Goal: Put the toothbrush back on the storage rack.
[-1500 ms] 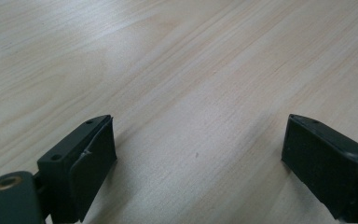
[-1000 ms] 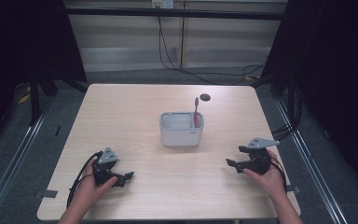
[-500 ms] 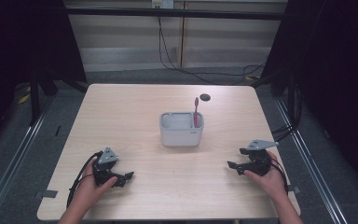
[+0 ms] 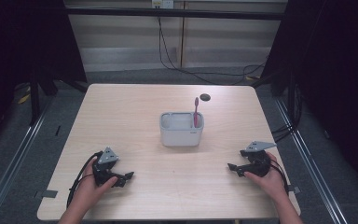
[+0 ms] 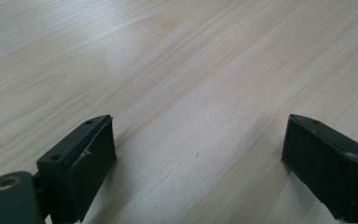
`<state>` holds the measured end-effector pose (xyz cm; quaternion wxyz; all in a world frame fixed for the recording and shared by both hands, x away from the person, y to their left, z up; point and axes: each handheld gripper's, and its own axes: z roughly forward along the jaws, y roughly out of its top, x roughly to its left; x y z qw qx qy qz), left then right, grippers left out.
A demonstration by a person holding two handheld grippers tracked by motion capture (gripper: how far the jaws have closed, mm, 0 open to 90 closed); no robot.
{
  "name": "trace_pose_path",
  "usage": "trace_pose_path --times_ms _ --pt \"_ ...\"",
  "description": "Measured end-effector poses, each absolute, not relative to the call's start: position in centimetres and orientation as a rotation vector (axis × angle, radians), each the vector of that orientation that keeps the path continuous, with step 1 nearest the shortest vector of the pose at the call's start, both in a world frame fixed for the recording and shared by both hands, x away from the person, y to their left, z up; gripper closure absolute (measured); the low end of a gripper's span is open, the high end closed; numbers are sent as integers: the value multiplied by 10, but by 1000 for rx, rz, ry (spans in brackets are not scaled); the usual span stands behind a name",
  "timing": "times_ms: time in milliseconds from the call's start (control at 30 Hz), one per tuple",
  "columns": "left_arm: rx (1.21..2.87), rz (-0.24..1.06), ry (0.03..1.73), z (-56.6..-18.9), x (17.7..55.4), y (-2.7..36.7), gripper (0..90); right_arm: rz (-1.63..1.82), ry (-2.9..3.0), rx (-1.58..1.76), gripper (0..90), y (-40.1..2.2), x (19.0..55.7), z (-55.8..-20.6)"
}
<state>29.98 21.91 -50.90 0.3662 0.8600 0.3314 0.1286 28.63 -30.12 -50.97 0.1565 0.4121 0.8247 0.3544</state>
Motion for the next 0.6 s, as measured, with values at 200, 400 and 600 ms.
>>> trace_pose_path --times_ms 200,400,600 --pt "2210 329 853 -509 300 219 91 1032 2359 1157 144 -301 286 -512" --pt "2208 327 856 -509 300 219 91 1031 2359 1159 141 -301 286 -512" --pt "2207 327 856 -509 300 219 91 1018 2352 1164 133 -300 286 -512"
